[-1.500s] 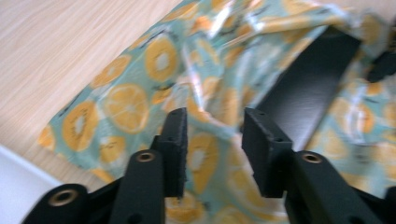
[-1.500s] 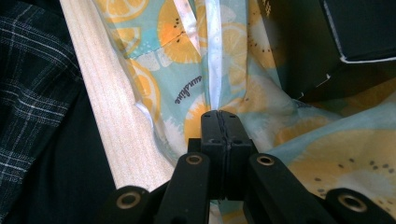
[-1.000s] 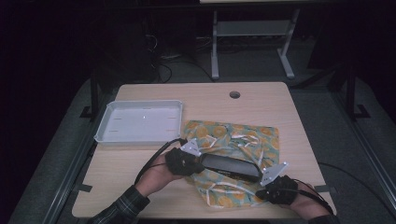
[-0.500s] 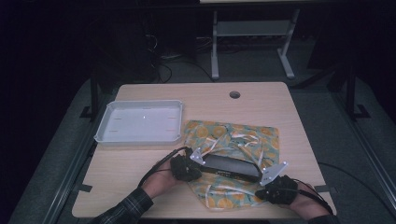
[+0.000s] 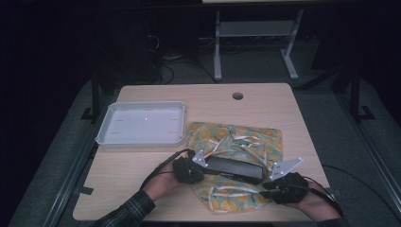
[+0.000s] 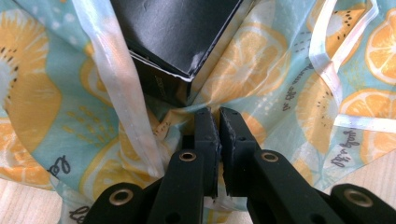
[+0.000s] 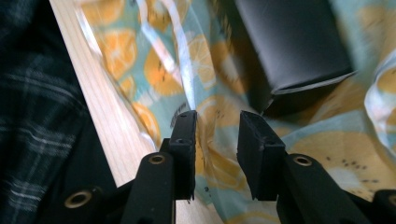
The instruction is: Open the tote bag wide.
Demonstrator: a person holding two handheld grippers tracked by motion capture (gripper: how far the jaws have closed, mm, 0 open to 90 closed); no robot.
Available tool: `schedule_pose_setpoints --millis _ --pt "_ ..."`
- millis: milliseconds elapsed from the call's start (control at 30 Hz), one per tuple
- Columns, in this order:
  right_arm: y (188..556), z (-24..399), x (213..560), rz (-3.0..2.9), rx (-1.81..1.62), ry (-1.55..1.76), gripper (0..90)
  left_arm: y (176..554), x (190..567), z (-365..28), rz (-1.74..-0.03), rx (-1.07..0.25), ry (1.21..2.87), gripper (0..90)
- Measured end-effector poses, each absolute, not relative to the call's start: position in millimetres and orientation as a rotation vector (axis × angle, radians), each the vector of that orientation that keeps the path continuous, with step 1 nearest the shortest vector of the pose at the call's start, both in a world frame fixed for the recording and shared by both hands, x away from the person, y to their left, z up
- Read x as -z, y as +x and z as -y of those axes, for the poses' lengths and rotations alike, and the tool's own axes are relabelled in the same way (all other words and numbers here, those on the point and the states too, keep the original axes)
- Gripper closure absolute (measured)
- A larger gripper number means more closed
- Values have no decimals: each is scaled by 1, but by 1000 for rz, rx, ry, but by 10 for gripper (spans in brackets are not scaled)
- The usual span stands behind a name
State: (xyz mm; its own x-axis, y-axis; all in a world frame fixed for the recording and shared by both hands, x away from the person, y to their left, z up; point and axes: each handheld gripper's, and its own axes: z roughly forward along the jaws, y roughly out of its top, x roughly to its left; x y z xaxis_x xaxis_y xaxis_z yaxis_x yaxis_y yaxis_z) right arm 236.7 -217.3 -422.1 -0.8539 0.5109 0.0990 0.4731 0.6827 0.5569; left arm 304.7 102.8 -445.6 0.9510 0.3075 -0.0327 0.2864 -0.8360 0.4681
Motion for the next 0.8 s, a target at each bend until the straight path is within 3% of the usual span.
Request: schedule_pose_setpoints --millis 467,800 --pt "262 225 380 -2634 -1028 813 651 305 445 -102 -419 -58 2627 856" --pt "295 215 399 -2681 -953 849 698 305 445 -102 -418 -59 2624 852"
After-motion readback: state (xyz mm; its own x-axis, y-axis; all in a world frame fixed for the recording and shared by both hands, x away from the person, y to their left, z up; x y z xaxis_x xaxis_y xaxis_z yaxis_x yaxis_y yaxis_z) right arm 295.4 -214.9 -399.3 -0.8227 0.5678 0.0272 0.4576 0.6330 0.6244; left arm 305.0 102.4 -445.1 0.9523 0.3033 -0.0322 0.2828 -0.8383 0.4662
